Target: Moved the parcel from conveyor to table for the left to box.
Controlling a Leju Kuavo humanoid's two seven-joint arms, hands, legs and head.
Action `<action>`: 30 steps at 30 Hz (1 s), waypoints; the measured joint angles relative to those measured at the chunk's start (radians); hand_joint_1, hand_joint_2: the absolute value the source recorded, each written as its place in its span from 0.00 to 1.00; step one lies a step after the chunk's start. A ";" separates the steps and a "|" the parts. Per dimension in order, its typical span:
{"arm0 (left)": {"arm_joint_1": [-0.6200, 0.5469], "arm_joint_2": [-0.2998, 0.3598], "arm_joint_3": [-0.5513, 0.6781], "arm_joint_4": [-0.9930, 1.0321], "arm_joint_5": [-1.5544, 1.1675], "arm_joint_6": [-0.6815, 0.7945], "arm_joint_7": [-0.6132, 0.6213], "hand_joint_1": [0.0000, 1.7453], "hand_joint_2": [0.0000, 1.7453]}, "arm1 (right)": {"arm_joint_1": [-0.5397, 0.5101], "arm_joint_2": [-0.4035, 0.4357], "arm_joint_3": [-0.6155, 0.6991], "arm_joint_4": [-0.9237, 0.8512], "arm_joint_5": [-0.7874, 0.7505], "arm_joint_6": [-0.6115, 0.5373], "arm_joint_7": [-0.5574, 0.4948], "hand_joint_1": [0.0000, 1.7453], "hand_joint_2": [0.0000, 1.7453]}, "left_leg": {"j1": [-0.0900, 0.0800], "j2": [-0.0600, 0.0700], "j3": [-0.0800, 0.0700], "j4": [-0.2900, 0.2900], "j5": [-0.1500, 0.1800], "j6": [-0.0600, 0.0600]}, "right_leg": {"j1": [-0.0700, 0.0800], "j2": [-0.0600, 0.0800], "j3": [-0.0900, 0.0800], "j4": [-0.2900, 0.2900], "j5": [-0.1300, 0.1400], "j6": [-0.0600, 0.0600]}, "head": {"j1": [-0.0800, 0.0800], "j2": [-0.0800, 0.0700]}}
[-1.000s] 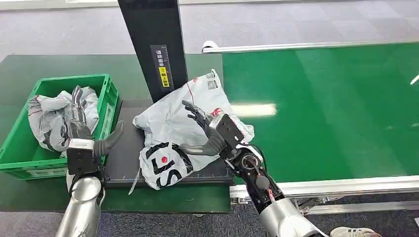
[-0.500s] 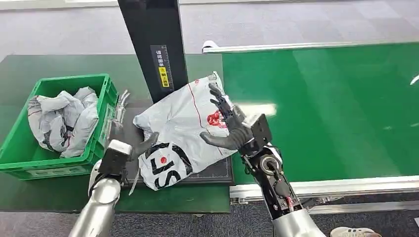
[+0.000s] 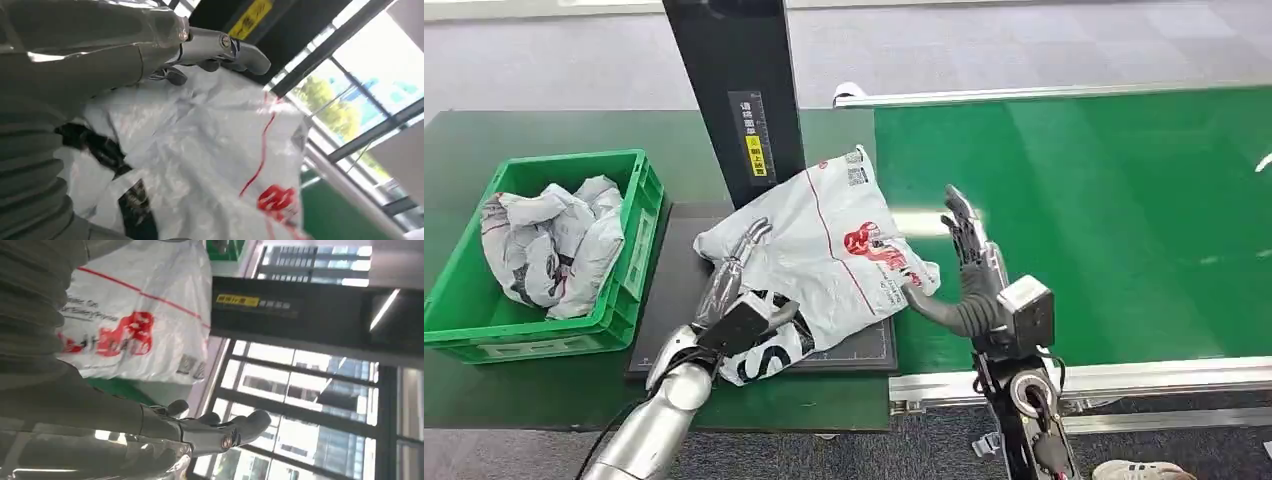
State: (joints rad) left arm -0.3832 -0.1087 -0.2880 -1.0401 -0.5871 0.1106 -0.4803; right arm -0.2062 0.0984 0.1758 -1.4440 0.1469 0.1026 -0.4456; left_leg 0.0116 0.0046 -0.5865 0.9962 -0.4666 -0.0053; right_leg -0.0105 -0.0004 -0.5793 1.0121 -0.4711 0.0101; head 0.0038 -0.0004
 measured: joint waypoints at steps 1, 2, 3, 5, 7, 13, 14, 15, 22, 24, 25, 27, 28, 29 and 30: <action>-0.019 0.000 -0.007 0.045 -0.018 0.009 0.000 0.00 1.00 | 0.027 -0.002 -0.014 -0.018 0.002 0.000 0.000 0.00 1.00 | 0.000 0.000 0.000 0.000 0.000 0.000 | 0.000 0.000 0.000 0.000 0.000 0.000 | -0.001 0.000; -0.043 -0.001 -0.015 0.105 -0.042 0.019 0.000 0.00 1.00 | 0.055 -0.003 -0.029 -0.036 0.000 0.000 0.000 0.00 1.00 | 0.000 0.000 0.000 0.000 0.000 0.000 | 0.000 0.000 0.001 0.000 0.000 0.000 | 0.000 0.000; -0.062 -0.001 -0.019 0.152 -0.061 0.029 0.003 0.00 1.00 | 0.077 -0.005 -0.040 -0.047 -0.005 0.002 -0.002 0.00 1.00 | 0.000 -0.001 0.000 0.000 0.000 0.000 | 0.000 0.000 0.001 0.000 0.000 0.000 | 0.000 0.000; -0.094 0.000 -0.028 0.238 -0.098 0.064 0.003 0.00 1.00 | 0.110 -0.008 -0.057 -0.056 -0.038 0.015 -0.016 0.00 1.00 | 0.000 0.001 0.000 0.000 0.000 0.000 | 0.000 0.000 0.001 0.000 0.000 0.000 | 0.000 0.000; -0.127 0.000 -0.042 0.324 -0.147 0.109 0.007 0.00 1.00 | 0.128 -0.010 -0.070 -0.057 -0.056 0.022 -0.025 0.00 1.00 | 0.000 0.001 0.000 0.000 0.000 0.000 | 0.000 0.000 0.001 0.000 0.000 0.000 | -0.001 0.000; -0.196 -0.002 -0.090 0.472 -0.253 0.186 0.052 0.00 1.00 | 0.136 -0.011 -0.073 -0.050 -0.066 0.024 -0.031 0.00 1.00 | 0.000 -0.001 0.004 -0.001 0.000 0.000 | 0.000 0.000 0.006 0.000 0.000 0.000 | -0.001 0.000; -0.203 -0.002 -0.093 0.484 -0.256 0.188 0.055 0.85 1.00 | 0.136 -0.011 -0.073 -0.049 -0.066 0.024 -0.031 0.00 1.00 | 0.000 -0.001 0.005 -0.001 0.000 0.000 | 0.000 0.000 0.006 0.000 0.000 0.000 | 0.000 0.000; -0.211 -0.003 -0.099 0.496 -0.266 0.190 0.060 1.00 1.00 | 0.136 -0.011 -0.073 -0.048 -0.066 0.024 -0.031 0.00 1.00 | 0.000 -0.001 0.005 -0.001 0.000 0.000 | 0.000 0.000 0.007 0.000 0.000 0.000 | -0.001 0.000; -0.248 -0.012 -0.142 0.558 -0.332 0.196 0.090 1.00 1.00 | 0.123 -0.011 -0.074 -0.035 -0.067 0.023 -0.031 0.00 1.00 | 0.000 -0.002 0.010 -0.001 0.000 0.000 | 0.000 0.000 0.012 0.000 0.000 0.000 | 0.000 0.000; -0.249 -0.013 -0.142 0.562 -0.307 0.210 0.072 1.00 1.00 | 0.120 -0.011 -0.074 -0.031 -0.069 0.019 -0.031 0.00 1.00 | 0.000 -0.002 0.011 -0.001 0.000 0.000 | 0.000 0.000 0.013 0.000 0.000 0.000 | -0.001 0.000; -0.250 -0.013 -0.139 0.562 -0.290 0.219 0.062 1.00 1.00 | 0.119 -0.011 -0.074 -0.029 -0.072 0.016 -0.031 0.00 1.00 | 0.000 -0.002 0.011 -0.001 0.000 0.000 | 0.000 0.000 0.013 0.000 0.001 0.000 | 0.000 0.000; -0.254 -0.011 -0.124 0.562 -0.254 0.227 0.037 1.00 1.00 | 0.118 -0.011 -0.074 -0.025 -0.081 0.006 -0.031 0.00 1.00 | 0.000 -0.002 0.011 -0.001 0.001 0.000 | 0.000 0.000 0.013 0.000 0.001 0.000 | 0.000 0.000; -0.255 -0.010 -0.115 0.560 -0.239 0.228 0.026 1.00 1.00 | 0.119 -0.011 -0.074 -0.024 -0.084 0.003 -0.030 0.00 1.00 | 0.000 -0.001 0.011 -0.001 0.001 0.000 | 0.000 0.000 0.012 0.000 0.001 0.000 | -0.001 0.000; -0.255 -0.008 -0.107 0.553 -0.227 0.232 0.015 1.00 1.00 | 0.119 -0.011 -0.074 -0.023 -0.086 0.002 -0.030 0.00 1.00 | 0.000 -0.001 0.011 -0.001 0.001 0.000 | 0.000 0.000 0.012 0.000 0.001 0.000 | 0.000 0.000; -0.255 -0.005 -0.101 0.545 -0.218 0.232 0.009 1.00 1.00 | 0.119 -0.011 -0.075 -0.023 -0.087 0.002 -0.030 0.00 1.00 | 0.000 -0.001 0.010 -0.001 0.001 0.000 | 0.000 0.000 0.012 0.000 0.001 0.000 | -0.001 0.000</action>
State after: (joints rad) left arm -0.6378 -0.1141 -0.3887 -0.4948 -0.8056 0.3422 -0.4711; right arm -0.0870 0.0870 0.1011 -1.4672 0.0595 0.1045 -0.4757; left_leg 0.0116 0.0036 -0.5761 0.9956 -0.4661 -0.0055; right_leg -0.0105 -0.0006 -0.5677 1.0123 -0.4704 0.0098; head 0.0031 0.0000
